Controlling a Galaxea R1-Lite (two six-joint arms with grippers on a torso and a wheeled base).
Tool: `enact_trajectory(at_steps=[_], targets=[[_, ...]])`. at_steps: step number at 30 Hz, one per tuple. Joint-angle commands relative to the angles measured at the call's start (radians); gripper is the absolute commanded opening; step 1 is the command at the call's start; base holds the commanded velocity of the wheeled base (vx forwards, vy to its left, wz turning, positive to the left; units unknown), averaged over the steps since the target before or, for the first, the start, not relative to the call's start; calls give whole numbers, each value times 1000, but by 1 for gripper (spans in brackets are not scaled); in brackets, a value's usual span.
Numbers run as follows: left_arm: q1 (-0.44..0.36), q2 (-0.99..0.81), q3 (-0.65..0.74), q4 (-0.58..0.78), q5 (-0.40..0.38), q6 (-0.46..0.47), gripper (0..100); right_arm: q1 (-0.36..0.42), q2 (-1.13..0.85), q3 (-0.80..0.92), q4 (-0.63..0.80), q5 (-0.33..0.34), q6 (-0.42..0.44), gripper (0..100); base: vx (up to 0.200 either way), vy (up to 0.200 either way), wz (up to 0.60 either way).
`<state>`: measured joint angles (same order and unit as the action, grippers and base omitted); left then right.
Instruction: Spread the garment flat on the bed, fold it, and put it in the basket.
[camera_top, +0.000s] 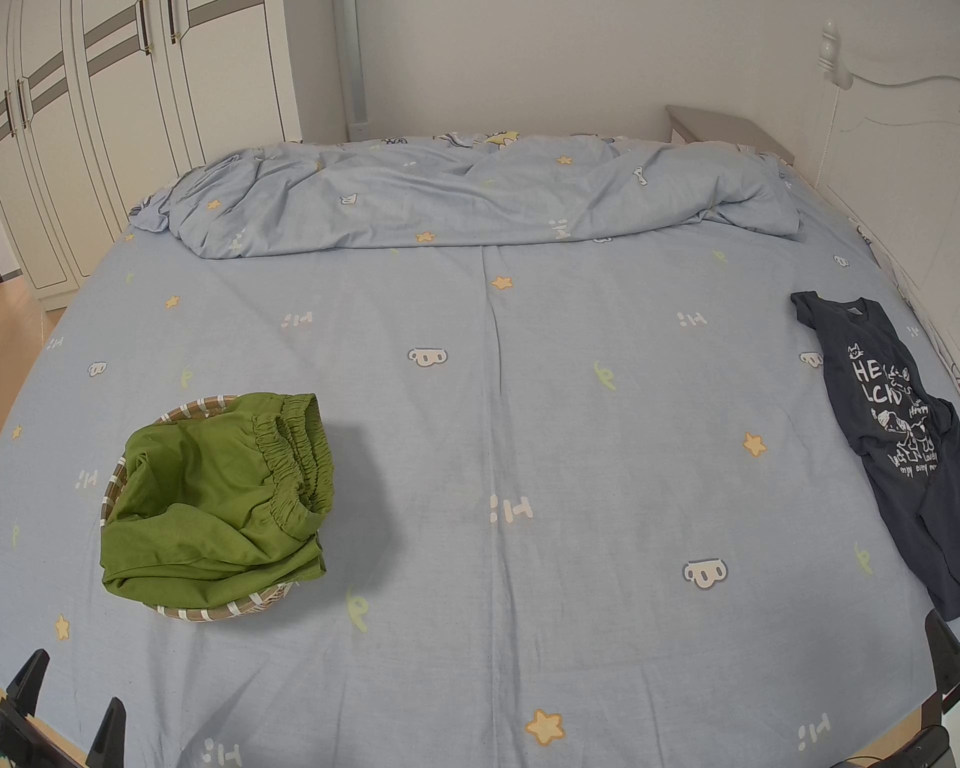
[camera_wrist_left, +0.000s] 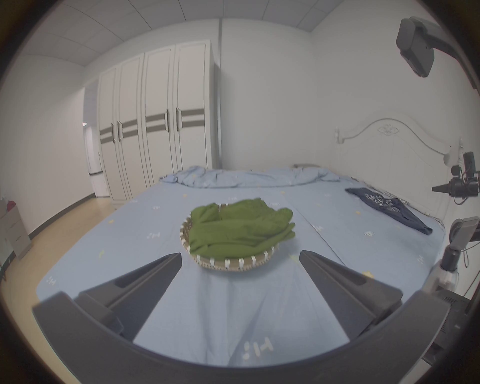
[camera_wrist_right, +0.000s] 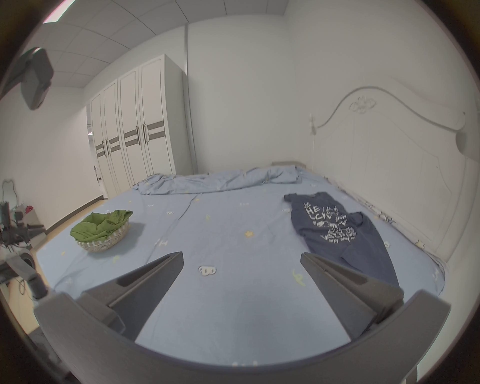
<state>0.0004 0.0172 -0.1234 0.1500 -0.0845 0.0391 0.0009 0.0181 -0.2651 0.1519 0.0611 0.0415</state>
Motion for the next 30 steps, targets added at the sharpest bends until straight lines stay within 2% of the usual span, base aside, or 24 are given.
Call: enact_trajectory(at_steps=[1,4,6,8,9,10,14,15,16,17,18,19,20,21,30], targets=[[0,-17,123,-198,66,-25,100,-2,-6,265,-239,-43,-49,100,0,0,0],[0,-17,123,-175,74,-36,100,-2,-6,265,-216,-37,-49,100,0,0,0],[0,-17,123,-173,74,-38,100,-2,-6,265,-212,2,-81,100,0,0,0],[0,-17,123,-173,74,-38,100,-2,-6,265,-203,71,-149,100,0,0,0],[0,-17,123,-173,74,-38,100,-2,-6,265,-203,71,-149,100,0,0,0],[0,-17,123,-173,74,-36,100,-2,-6,262,-181,108,-161,100,0,0,0],[0,-17,123,-175,74,-36,100,-4,-6,250,-158,105,-144,100,0,0,0],[0,-17,123,-173,74,-36,100,-4,-6,250,-161,88,-115,100,0,0,0],[0,-17,123,-175,74,-36,100,-4,-6,253,-173,11,-61,100,0,0,0],[0,-17,123,-175,74,-36,100,-4,-6,253,-173,3,-57,100,0,0,0],[0,-17,123,-173,74,-36,100,-4,-6,256,-189,-104,-46,100,0,0,0],[0,-17,123,-175,74,-36,100,-2,-6,259,-187,-158,-34,100,0,0,0],[0,-17,123,-175,74,-36,100,-2,-6,259,-187,-158,-34,100,0,0,0],[0,-17,123,-173,74,-36,100,-4,-6,261,-186,-193,-8,100,0,0,0],[0,-17,123,-175,74,-36,100,2,0,248,-138,-142,-45,100,0,0,0]])
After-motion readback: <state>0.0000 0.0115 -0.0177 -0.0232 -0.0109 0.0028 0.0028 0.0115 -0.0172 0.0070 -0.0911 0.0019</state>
